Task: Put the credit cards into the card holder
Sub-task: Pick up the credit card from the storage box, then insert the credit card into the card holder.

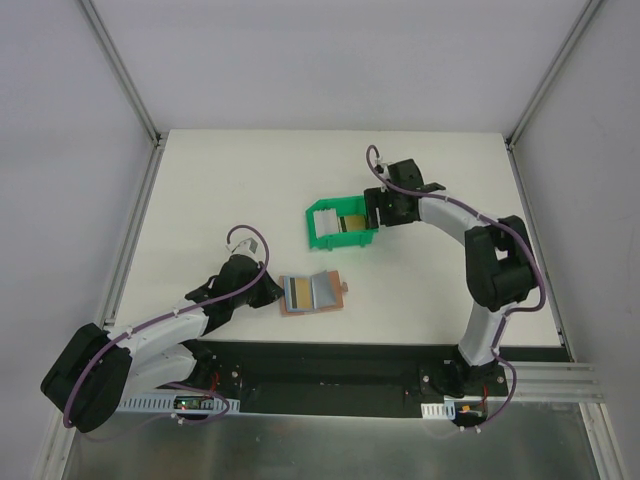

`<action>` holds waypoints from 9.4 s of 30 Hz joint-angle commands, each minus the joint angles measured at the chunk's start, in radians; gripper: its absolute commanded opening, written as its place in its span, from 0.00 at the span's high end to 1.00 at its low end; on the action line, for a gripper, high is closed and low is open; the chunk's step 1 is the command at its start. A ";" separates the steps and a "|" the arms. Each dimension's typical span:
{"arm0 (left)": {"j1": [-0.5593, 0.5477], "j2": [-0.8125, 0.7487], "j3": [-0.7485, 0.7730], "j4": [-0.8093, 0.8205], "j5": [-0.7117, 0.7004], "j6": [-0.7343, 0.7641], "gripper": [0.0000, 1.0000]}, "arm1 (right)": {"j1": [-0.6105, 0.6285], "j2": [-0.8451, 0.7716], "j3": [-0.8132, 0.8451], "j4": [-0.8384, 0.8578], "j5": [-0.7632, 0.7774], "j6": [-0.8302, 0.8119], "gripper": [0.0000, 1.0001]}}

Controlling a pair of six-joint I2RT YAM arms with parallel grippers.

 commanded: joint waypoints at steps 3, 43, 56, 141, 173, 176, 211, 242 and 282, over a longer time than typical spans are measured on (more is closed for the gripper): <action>0.007 0.009 0.040 -0.009 0.018 0.029 1.00 | -0.045 -0.065 -0.010 0.030 -0.119 -0.182 0.34; 0.007 0.030 0.040 -0.009 0.022 0.037 1.00 | -0.065 0.063 0.162 -0.119 -0.317 -0.461 0.79; 0.007 0.036 0.044 -0.009 0.019 0.033 1.00 | -0.066 0.018 0.125 -0.073 -0.142 -0.208 0.82; 0.007 0.119 0.122 0.014 0.099 0.048 1.00 | 0.098 0.136 0.185 0.051 -0.420 0.145 0.28; 0.007 0.125 0.118 0.026 0.104 0.048 1.00 | 0.079 0.075 0.170 0.056 -0.452 0.157 0.75; 0.007 0.130 0.121 0.029 0.105 0.049 1.00 | 0.078 0.070 0.170 0.057 -0.457 0.159 0.75; 0.007 0.131 0.121 0.037 0.116 0.052 1.00 | 0.078 0.021 0.186 0.007 -0.389 0.183 0.90; 0.007 0.139 0.125 0.041 0.122 0.056 1.00 | 0.138 -0.005 0.137 0.053 -0.253 0.297 0.90; 0.007 0.115 0.113 0.051 0.136 0.066 1.00 | 0.199 -0.282 0.058 0.076 -0.088 0.188 1.00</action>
